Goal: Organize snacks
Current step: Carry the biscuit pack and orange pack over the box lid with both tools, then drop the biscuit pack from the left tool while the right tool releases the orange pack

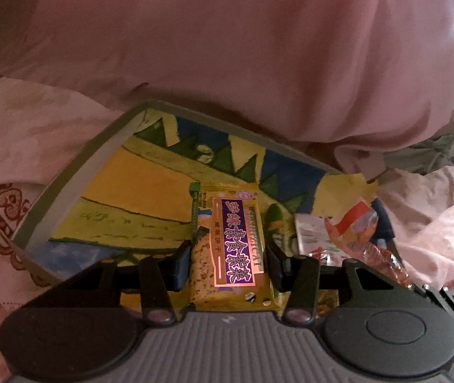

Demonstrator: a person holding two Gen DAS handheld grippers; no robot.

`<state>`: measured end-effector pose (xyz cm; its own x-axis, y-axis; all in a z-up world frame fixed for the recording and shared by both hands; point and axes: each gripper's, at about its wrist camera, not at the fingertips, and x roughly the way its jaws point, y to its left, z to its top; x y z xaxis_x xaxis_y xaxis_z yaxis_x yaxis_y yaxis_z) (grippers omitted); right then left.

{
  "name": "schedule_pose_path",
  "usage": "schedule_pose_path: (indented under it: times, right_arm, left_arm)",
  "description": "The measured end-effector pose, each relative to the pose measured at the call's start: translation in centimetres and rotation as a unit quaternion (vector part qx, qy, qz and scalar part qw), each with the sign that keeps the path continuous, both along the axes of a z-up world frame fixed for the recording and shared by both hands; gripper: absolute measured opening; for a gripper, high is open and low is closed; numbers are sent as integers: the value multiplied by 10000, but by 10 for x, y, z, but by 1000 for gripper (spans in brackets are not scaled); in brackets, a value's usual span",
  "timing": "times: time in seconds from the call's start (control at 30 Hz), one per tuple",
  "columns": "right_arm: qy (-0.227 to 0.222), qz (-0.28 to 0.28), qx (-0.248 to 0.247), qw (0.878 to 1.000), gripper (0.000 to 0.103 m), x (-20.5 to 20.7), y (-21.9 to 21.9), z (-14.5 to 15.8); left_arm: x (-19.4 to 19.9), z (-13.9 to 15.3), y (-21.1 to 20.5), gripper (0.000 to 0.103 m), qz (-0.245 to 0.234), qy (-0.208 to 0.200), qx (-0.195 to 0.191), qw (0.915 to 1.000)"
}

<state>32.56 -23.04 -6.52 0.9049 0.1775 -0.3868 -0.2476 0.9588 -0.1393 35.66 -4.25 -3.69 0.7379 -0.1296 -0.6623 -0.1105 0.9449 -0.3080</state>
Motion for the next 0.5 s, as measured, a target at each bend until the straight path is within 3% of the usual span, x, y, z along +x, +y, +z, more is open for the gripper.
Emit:
schedule_pose_path:
  times: [0.17,0.3,0.5]
  right_arm:
    - [196,84,-32,9998,39,11,1,-6]
    - [325,105,38,9994,39,11,1,-6]
    - [474,189,47,9987,46,9,5,-7]
  left_arm:
    - [2,-4,-2,52,-72,113,244,9996]
    - [4,-7,-2,52,-44,168,206,9996]
    - [4,-12,-8,53,-147,233,396,9988]
